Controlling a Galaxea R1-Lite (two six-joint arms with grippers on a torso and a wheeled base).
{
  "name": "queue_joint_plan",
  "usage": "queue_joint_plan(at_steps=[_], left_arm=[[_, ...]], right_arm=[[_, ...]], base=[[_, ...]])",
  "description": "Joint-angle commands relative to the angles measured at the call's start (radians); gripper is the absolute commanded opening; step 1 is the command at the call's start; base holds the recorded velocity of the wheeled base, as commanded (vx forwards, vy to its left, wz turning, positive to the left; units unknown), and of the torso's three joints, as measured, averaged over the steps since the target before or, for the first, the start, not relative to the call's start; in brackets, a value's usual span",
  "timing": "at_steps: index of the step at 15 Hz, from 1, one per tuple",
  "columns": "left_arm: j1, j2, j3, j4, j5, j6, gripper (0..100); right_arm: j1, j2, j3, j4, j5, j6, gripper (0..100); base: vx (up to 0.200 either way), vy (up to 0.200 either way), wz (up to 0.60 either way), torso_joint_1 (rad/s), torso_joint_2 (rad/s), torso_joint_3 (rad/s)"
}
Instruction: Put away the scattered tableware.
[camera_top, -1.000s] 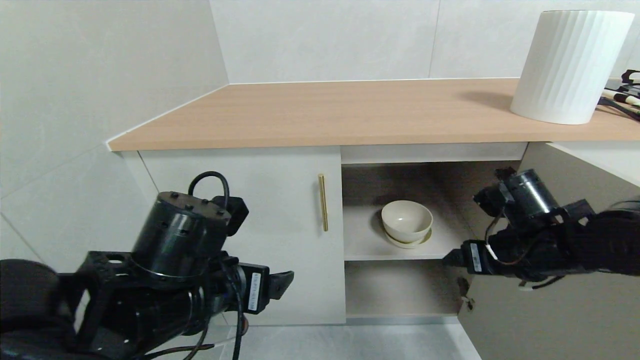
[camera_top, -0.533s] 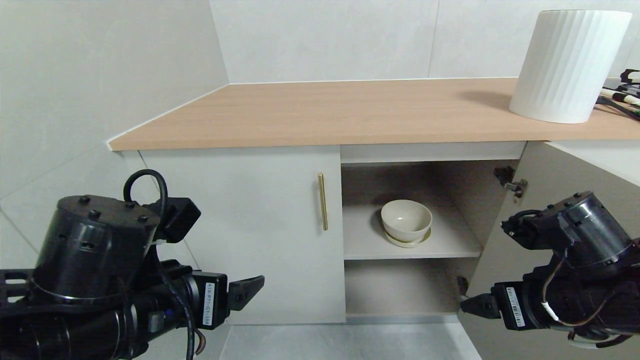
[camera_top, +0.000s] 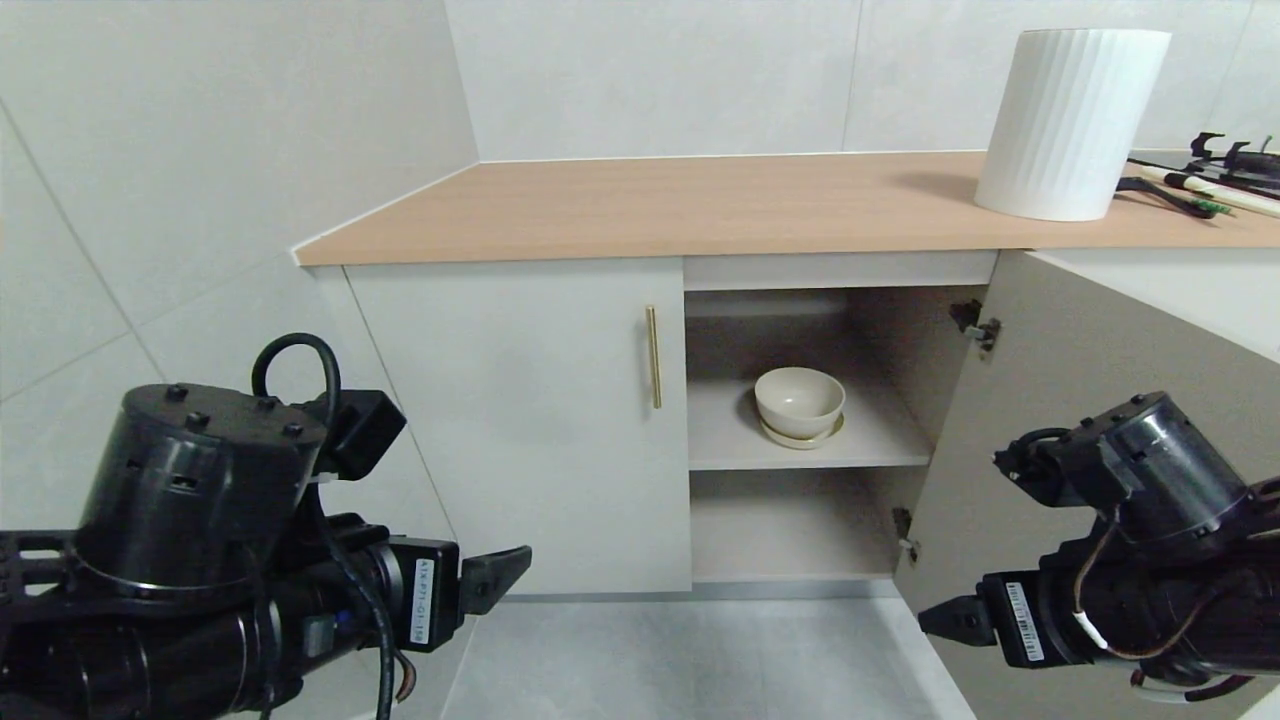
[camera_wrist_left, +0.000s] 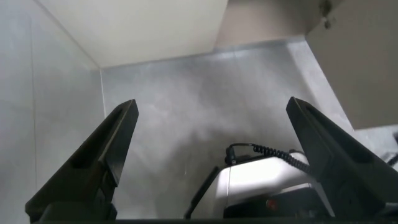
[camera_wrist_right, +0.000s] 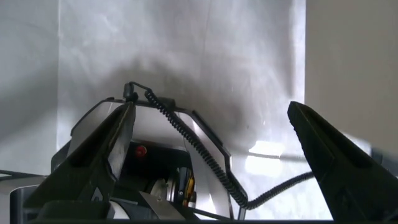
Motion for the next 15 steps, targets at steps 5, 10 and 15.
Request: queue_joint_plan(at_steps=[5, 10, 15], left_arm=[[0.000, 0.009, 0.000, 0.000, 0.001, -0.001, 100], [0.000, 0.005, 0.003, 0.000, 0.001, 0.001, 100], [0.000, 0.022, 0.000, 0.000, 0.004, 0.005, 100]], right_arm=[[0.000, 0.014, 0.001, 0.000, 0.000, 0.000, 100], [-0.006, -0.046, 0.053, 0.006, -0.001, -0.002, 100], [-0.021, -0.112, 0.076, 0.043, -0.012, 0.000, 100]], base=[[-0.200, 0.000, 0.00, 0.000, 0.00, 0.002], [0.000, 0.000, 0.00, 0.000, 0.00, 0.000], [0.000, -0.040, 0.00, 0.001, 0.00, 0.000]])
